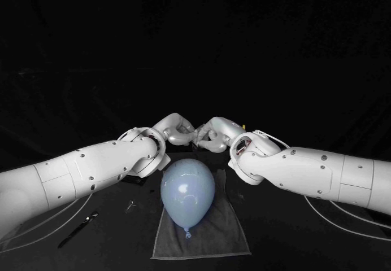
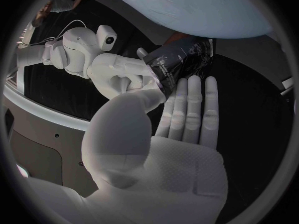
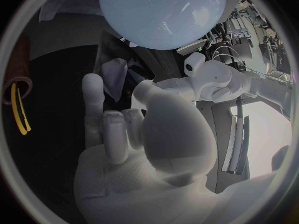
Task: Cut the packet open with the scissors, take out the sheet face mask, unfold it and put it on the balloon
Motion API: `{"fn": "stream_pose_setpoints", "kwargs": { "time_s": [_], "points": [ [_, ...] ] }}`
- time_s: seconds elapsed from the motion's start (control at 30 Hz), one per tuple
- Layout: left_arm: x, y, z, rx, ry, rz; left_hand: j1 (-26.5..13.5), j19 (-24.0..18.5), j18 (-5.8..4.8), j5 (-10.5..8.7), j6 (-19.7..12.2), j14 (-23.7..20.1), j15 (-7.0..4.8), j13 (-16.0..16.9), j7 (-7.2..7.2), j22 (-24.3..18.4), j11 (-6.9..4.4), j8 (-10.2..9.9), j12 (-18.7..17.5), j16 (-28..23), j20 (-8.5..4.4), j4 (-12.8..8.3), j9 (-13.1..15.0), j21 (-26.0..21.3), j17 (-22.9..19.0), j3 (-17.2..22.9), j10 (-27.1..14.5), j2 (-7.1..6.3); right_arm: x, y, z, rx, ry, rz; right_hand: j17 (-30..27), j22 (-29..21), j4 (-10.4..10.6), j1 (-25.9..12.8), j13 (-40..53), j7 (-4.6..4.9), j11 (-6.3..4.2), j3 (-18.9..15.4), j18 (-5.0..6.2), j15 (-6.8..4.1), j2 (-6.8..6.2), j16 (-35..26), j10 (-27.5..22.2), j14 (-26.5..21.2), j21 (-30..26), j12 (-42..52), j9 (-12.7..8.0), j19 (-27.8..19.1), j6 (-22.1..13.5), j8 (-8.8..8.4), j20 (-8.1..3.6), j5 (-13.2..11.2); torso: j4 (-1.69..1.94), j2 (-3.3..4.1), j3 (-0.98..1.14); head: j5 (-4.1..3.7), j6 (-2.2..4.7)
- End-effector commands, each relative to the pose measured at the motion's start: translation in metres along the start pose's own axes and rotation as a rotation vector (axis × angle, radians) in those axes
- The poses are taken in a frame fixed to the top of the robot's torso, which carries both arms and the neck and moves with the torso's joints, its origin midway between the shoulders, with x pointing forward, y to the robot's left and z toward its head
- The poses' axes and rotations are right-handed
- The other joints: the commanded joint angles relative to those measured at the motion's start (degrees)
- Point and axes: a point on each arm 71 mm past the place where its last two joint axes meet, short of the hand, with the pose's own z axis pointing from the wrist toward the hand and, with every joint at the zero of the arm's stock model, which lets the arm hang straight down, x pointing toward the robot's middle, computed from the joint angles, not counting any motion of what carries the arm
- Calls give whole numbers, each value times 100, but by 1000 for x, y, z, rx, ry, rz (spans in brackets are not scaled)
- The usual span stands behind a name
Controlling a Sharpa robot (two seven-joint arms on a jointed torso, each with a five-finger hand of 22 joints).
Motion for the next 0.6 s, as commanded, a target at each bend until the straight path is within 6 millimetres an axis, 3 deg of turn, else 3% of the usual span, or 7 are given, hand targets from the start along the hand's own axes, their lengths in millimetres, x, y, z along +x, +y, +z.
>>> {"fn": "stream_pose_setpoints", "kwargs": {
  "time_s": [0.03,0.6],
  "points": [
    [0,0,1,9,5,-3,31,-13,96,18,35,14,-36,9,-1,7,0,25,23,36,-23,-102,312,42,1,62,50,48,-7,9,-4,-103,-74,32,1236,14,24,-81,1003,-33,-46,24,-59,-34,9,40,421,515,14,31,289,40,34,76,-9,27,-3,0,6,-15,1],
    [-7,10,3,-15,-8,6,28,-17,94,18,34,12,-35,9,0,11,2,24,22,35,-23,-102,311,46,0,64,48,49,-23,-3,-25,-124,-118,38,1281,59,11,-91,1051,-51,-62,45,-69,-46,25,62,439,530,54,80,323,69,49,113,-20,27,-3,0,3,0,7]
  ]
}}
